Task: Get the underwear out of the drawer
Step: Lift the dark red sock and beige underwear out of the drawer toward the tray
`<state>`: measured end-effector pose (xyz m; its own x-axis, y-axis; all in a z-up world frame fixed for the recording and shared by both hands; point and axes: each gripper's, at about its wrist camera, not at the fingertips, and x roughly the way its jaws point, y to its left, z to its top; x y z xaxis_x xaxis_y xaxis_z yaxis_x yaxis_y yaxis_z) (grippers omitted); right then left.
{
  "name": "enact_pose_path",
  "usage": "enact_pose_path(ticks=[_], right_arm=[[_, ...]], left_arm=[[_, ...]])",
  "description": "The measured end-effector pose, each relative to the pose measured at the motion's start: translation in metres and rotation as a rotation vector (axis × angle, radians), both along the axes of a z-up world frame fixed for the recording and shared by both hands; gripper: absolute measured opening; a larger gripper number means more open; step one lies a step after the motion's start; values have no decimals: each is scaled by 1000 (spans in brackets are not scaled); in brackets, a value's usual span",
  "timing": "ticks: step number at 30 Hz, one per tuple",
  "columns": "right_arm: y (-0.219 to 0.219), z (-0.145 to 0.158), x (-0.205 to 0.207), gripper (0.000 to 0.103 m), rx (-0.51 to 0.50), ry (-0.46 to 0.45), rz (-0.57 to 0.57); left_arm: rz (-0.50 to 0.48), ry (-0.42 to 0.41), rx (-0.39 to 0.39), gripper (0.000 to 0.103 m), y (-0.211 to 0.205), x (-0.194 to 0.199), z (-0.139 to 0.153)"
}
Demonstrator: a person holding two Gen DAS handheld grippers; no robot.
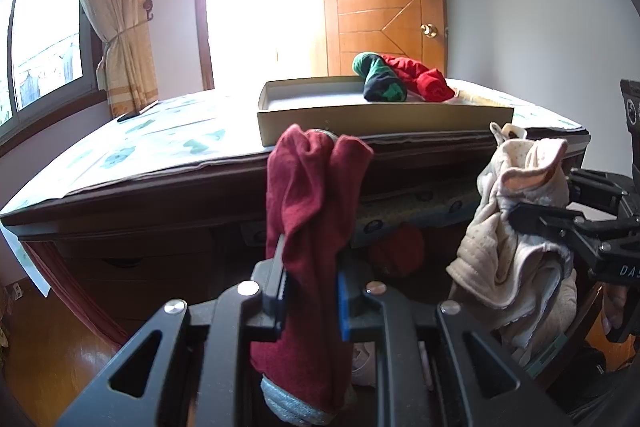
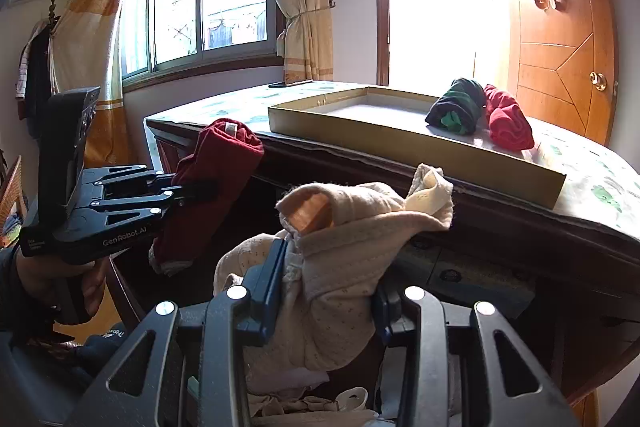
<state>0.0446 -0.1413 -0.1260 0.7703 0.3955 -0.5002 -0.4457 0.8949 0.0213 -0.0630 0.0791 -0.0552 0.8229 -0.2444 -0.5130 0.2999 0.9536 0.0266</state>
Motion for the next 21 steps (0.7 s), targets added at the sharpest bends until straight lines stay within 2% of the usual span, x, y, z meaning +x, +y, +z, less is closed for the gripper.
enact_pose_path(ticks=[11, 21], right_arm=[[4, 5, -2, 40, -13, -44, 13], [3, 14, -2, 40, -11, -67, 17]], left_arm=[[-2, -58, -25, 16, -2, -7, 22], [-21, -73, -27, 16, -8, -5, 33]])
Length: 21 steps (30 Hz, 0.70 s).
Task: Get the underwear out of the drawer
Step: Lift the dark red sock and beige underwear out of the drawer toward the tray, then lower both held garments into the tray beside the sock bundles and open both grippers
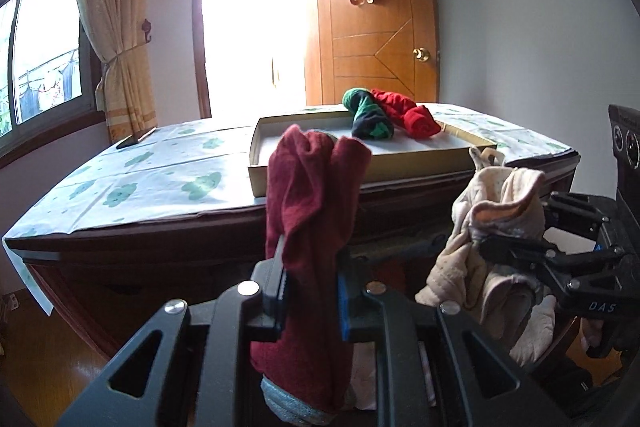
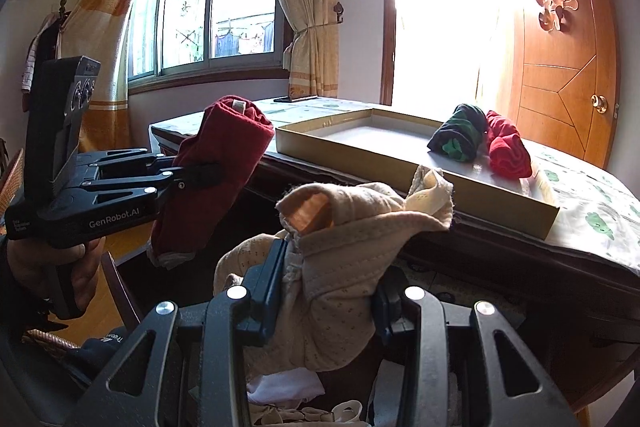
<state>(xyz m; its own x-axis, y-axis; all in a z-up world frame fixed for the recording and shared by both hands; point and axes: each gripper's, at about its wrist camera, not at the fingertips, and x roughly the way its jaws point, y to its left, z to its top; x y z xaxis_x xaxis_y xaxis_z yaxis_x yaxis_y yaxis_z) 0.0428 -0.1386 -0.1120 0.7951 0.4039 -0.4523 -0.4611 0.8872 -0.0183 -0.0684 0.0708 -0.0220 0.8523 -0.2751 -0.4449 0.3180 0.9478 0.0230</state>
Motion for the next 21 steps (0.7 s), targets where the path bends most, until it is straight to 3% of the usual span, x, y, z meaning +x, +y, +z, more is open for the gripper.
enact_pose_path(ticks=[21], right_arm=[[3, 40, 18, 40, -28, -71, 12]], left_arm=[[-31, -23, -19, 16, -8, 25, 40]])
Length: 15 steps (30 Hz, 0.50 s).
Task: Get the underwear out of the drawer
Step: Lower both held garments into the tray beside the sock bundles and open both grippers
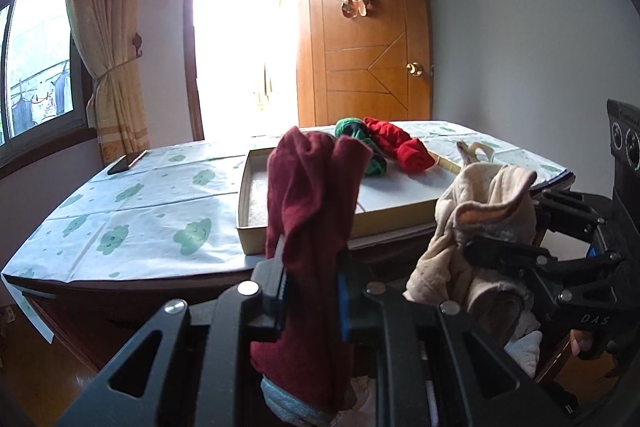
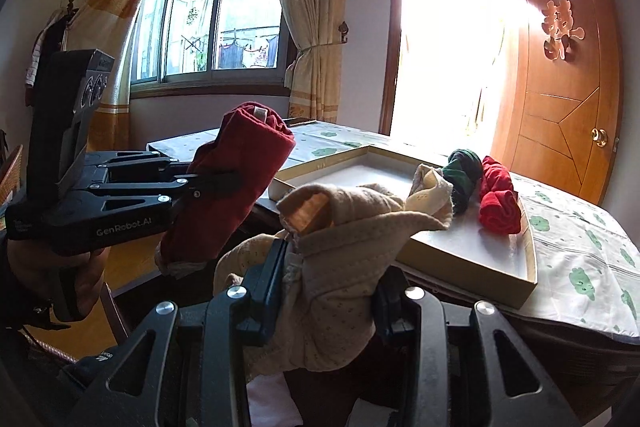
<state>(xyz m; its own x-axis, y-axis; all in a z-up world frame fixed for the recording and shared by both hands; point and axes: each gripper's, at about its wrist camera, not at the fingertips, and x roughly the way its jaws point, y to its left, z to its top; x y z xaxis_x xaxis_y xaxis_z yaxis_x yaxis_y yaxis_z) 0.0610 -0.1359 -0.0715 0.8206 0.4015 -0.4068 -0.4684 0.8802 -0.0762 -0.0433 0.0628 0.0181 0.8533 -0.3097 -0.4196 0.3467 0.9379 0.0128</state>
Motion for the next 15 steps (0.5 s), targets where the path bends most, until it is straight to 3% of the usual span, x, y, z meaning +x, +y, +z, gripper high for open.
enact_pose_path(ticks=[15], right_arm=[[-4, 32, 29, 40, -37, -38, -3]], left_arm=[[-38, 11, -20, 16, -11, 33, 37]])
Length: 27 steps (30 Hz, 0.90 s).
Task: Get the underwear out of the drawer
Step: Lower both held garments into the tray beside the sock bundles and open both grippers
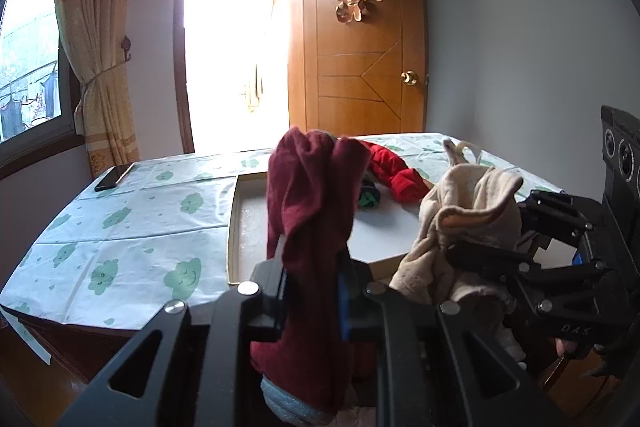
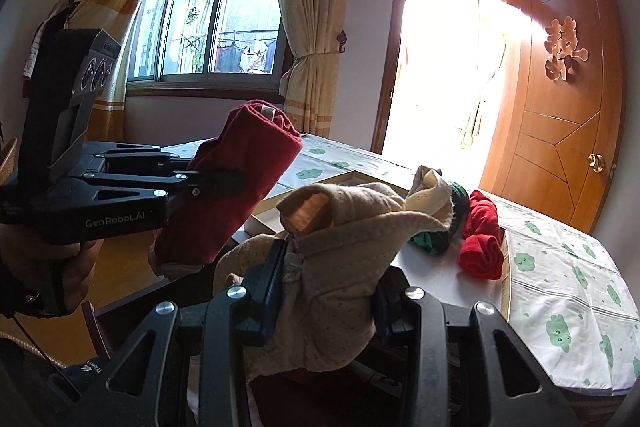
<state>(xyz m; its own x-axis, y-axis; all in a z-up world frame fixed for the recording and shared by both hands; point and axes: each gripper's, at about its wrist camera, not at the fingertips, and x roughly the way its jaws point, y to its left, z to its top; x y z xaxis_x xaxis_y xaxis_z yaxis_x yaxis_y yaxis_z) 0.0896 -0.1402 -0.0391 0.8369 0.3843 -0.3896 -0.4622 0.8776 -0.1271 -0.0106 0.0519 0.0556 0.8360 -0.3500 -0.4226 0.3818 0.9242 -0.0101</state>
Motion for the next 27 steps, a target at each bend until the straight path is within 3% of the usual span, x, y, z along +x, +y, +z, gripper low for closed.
enact_pose_path(ticks=[15, 27], right_arm=[[-3, 18, 44, 40, -37, 9, -17], [-9, 33, 88, 40, -51, 68, -35]], left_arm=[[-43, 41, 9, 16, -21, 57, 17], [-63, 133, -53, 16, -18, 109, 20]])
